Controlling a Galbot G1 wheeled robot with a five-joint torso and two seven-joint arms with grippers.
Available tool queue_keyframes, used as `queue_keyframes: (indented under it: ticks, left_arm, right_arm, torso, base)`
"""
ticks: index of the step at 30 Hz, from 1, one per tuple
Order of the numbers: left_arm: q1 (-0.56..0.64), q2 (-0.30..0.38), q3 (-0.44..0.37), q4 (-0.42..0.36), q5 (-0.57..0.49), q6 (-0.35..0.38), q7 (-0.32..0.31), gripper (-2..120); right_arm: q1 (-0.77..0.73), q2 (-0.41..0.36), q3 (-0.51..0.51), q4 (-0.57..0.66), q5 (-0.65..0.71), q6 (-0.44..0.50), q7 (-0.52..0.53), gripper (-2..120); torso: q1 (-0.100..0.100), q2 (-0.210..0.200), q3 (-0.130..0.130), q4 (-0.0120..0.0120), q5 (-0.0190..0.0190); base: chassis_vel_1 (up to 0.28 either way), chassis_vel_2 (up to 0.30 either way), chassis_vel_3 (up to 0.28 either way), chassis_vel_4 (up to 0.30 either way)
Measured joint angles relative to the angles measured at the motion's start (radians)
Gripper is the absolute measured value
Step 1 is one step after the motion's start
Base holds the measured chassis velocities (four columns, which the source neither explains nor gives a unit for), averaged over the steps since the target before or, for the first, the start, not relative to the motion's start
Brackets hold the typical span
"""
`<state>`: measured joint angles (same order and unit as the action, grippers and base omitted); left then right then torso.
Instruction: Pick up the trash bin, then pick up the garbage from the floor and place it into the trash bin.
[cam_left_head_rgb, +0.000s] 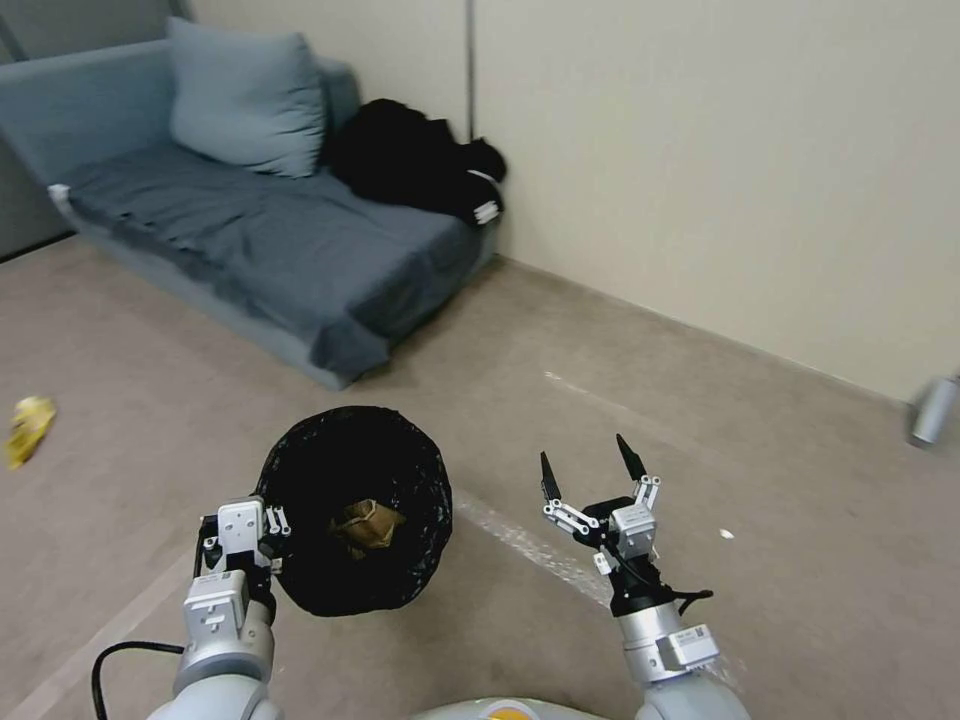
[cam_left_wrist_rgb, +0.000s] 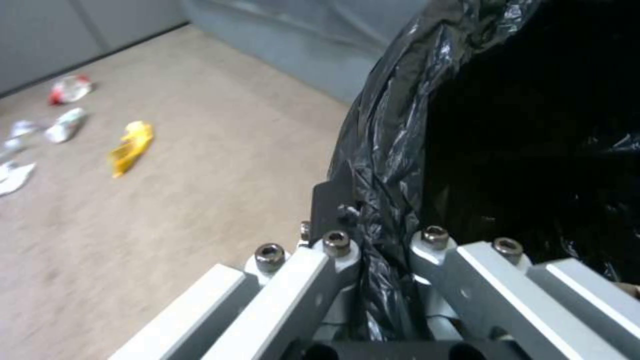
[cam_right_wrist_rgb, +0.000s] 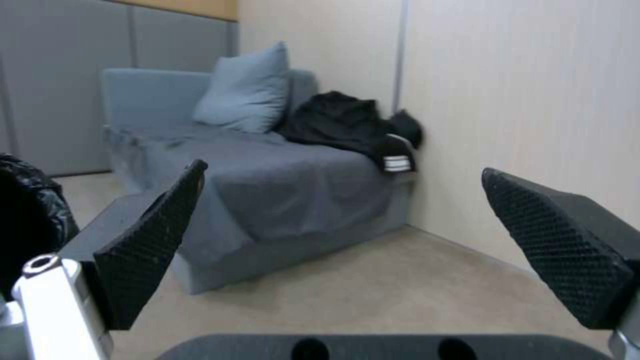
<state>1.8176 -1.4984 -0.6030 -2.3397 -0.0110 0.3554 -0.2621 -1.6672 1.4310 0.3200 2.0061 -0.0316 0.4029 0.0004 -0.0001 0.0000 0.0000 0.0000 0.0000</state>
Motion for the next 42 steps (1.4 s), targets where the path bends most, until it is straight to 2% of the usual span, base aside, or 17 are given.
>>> queue_keyframes:
  ticks: [42]
  left_arm:
    - [0.002, -0.004, -0.001, 0.004, 0.011, 0.001, 0.005, 1]
  right_arm:
    - [-0.005, -0.005, 0.016, 0.019, -0.002, -0.013, -0.011, 100]
  torso:
    - [0.000, 0.000, 0.000, 0.0000, 0.0000]
  base:
    - [0.126, 0.123, 0.126, 0.122]
